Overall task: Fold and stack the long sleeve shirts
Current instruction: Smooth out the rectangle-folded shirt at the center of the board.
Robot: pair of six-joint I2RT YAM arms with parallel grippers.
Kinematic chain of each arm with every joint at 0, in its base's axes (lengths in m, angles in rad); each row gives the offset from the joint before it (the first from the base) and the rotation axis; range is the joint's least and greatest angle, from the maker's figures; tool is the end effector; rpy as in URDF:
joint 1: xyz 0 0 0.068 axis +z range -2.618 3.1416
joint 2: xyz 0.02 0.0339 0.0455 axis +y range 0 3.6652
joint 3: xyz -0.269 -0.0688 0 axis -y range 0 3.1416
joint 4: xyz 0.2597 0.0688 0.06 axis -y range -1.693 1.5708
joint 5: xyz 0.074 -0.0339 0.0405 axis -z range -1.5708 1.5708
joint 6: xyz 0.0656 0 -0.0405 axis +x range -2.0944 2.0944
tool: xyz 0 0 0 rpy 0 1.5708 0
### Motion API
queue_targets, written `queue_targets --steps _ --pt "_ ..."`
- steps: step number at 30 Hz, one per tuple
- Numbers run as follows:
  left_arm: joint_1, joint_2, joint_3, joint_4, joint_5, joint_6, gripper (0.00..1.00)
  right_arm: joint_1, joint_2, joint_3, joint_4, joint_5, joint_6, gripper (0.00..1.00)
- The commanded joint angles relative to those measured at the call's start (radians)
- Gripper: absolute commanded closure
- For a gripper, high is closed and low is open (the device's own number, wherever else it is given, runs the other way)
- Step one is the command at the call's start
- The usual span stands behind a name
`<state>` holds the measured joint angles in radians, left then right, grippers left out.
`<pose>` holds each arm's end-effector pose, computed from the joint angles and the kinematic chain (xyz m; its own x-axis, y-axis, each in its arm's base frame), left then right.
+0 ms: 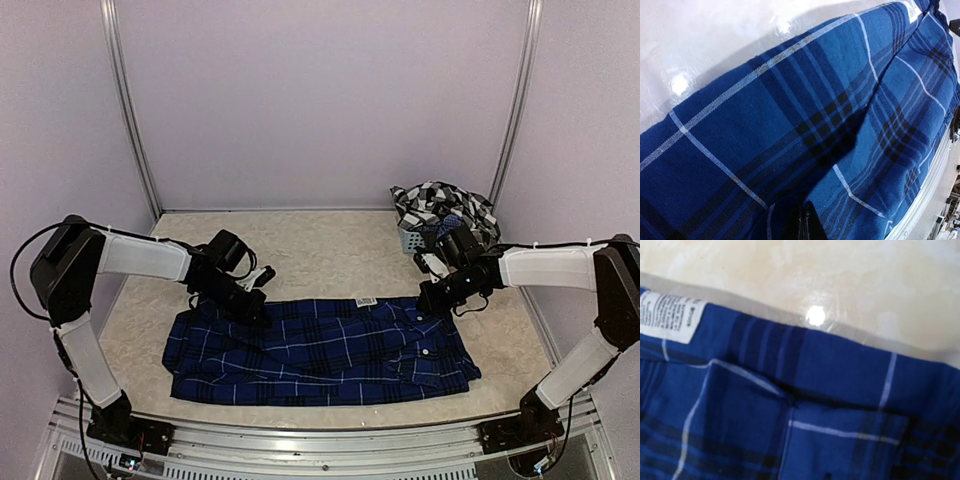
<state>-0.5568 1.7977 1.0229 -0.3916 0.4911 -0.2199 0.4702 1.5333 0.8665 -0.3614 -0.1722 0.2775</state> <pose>0.2892 -0.2165 0.1156 -0.8977 0.3322 -0.2894 0.4383 0.7409 -0.5089 0.2826 0.1562 0.1501 -0.8781 -0.1435 -0.4564 -0.2960 0.9124 0.2826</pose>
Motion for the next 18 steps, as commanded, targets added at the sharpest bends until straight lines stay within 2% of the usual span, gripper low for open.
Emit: queue_targets --steps 1,14,18 --pt "-0.004 -0.043 0.061 -0.032 0.027 0.012 1.0 -0.006 0.009 -0.011 0.018 -0.015 -0.006 1.0" --pt "0.028 -0.011 0.187 -0.136 -0.025 0.029 1.0 -0.005 0.011 -0.008 0.002 0.041 -0.017 1.0" --pt "0.034 0.029 0.204 -0.175 -0.052 0.043 1.0 -0.005 0.009 0.005 -0.013 0.116 -0.003 1.0"
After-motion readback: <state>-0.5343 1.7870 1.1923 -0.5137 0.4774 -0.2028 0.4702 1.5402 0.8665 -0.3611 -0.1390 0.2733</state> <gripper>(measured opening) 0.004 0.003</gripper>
